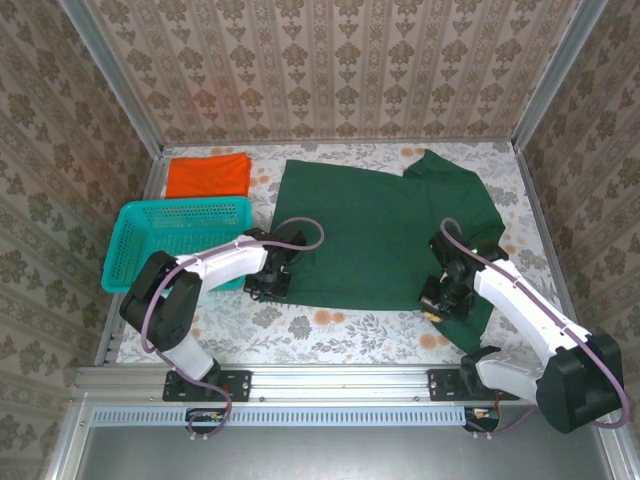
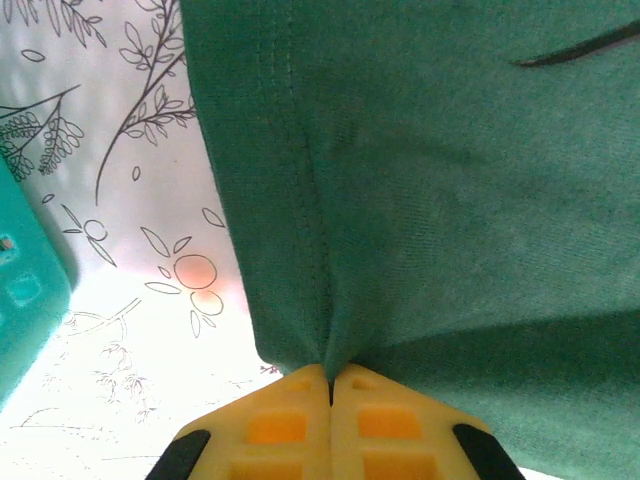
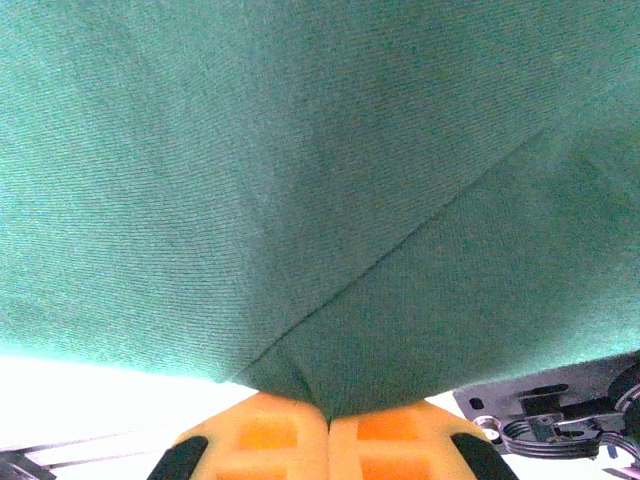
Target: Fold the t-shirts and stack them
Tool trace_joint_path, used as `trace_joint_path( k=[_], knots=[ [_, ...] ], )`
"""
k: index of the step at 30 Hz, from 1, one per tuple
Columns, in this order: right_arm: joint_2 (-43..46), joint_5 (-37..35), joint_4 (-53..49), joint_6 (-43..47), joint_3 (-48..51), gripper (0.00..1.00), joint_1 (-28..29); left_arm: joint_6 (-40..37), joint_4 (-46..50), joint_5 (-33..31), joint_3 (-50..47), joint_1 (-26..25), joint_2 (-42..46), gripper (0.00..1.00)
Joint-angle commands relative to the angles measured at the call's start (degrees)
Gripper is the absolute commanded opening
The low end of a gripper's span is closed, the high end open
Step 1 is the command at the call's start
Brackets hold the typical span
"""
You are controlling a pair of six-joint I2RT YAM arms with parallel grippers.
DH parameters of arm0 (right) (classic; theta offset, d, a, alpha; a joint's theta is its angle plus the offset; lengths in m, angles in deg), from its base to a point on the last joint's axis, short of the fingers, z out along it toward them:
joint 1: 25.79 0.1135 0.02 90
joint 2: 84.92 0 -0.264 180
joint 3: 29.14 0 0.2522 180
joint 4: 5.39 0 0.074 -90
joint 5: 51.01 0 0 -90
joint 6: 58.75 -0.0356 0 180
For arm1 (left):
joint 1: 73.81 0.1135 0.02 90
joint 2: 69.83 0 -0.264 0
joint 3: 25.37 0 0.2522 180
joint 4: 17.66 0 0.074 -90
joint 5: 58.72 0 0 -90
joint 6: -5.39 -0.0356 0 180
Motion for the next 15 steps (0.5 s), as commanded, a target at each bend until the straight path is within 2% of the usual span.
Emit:
trace_joint_path(
  k=[1,4,7,9,11,15],
  knots=[
    [-3.68,2.94,1.29,-0.72,-0.03,0.05,0.71,-0.63,2.55,-2.17,0.19,-0.46,-0.33,0.0],
    [-7.66,3.79,5.15,-1.56,0.05,0.1,3.17,-0.89,2.7,-2.27,0.41,-0.66,-0.36,0.0],
    [-11.04,6.44,6.83,-0.84,-0.43,0.25,4.53,-0.94,3.1,-2.73,0.65,-0.83,-0.22,0.0],
    [-10.77,2.83,5.4,-0.31,-1.36,0.32,4.21,-0.98,3.28,-2.9,0.72,-0.82,-0.09,0.01],
    [-9.55,-1.01,4.71,-0.16,-1.81,0.46,2.24,-1.01,3.3,-3.03,1.02,-0.84,-0.23,0.01],
    [-9.04,-4.83,5.6,1.03,-1.5,0.52,-7.02,-1.23,3.8,-2.83,2.22,-0.93,-0.87,0.04]
  ],
)
